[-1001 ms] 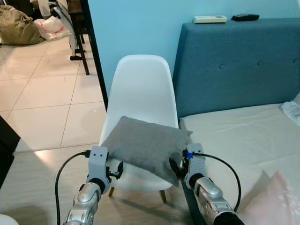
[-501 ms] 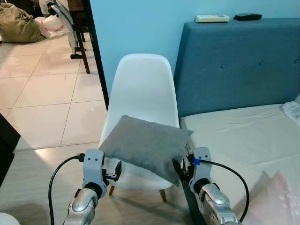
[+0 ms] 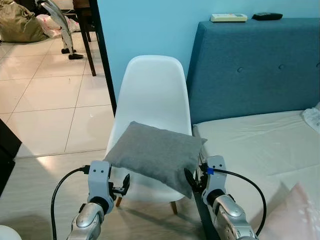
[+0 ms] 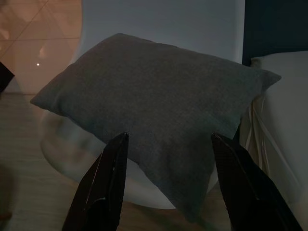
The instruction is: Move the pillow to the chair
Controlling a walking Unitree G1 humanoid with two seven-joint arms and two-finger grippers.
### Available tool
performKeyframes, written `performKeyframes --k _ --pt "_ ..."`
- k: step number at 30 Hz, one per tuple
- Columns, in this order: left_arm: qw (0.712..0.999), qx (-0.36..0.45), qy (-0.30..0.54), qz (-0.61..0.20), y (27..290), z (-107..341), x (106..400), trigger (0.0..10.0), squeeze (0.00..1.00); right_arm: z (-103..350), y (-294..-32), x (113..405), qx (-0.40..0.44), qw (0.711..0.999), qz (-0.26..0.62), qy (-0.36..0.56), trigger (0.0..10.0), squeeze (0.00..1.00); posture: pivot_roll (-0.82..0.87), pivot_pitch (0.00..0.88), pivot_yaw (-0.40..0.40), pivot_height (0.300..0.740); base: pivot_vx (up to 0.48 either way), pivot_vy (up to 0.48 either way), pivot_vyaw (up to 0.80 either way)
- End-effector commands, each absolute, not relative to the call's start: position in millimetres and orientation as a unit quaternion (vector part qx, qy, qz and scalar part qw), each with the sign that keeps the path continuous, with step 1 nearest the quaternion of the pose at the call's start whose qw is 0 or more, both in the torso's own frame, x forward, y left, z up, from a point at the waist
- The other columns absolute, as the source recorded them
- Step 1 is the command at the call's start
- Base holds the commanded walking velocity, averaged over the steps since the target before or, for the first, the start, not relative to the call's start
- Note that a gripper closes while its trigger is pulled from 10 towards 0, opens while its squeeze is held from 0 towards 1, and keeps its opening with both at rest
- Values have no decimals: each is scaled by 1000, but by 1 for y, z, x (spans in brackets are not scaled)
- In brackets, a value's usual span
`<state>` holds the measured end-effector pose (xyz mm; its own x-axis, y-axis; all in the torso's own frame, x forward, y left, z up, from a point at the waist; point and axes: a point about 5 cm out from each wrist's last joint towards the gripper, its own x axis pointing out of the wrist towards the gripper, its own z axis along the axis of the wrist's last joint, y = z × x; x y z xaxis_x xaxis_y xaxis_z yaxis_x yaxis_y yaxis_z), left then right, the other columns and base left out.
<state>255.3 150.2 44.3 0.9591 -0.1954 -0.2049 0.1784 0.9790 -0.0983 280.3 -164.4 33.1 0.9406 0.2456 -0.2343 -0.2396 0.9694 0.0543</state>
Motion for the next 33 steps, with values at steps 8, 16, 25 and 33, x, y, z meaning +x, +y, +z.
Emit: performKeyframes --k 8,16,25,33 --pt "986 -39 123 -106 147 41 255 10000 0 28 -165 277 19 983 117 137 10000 0 5 131 -7 740 -181 0 0" --pt "985 -41 128 -108 145 40 255 10000 0 28 -166 277 18 983 117 141 10000 0 3 123 -13 740 -287 0 0" --pt "985 -42 130 -108 145 40 255 10000 0 27 -165 276 16 982 118 147 10000 0 3 126 -9 740 -315 0 -198" --pt "985 -43 130 -106 147 40 256 10000 0 27 -164 277 14 982 116 149 10000 0 0 133 -4 740 -186 0 -781"
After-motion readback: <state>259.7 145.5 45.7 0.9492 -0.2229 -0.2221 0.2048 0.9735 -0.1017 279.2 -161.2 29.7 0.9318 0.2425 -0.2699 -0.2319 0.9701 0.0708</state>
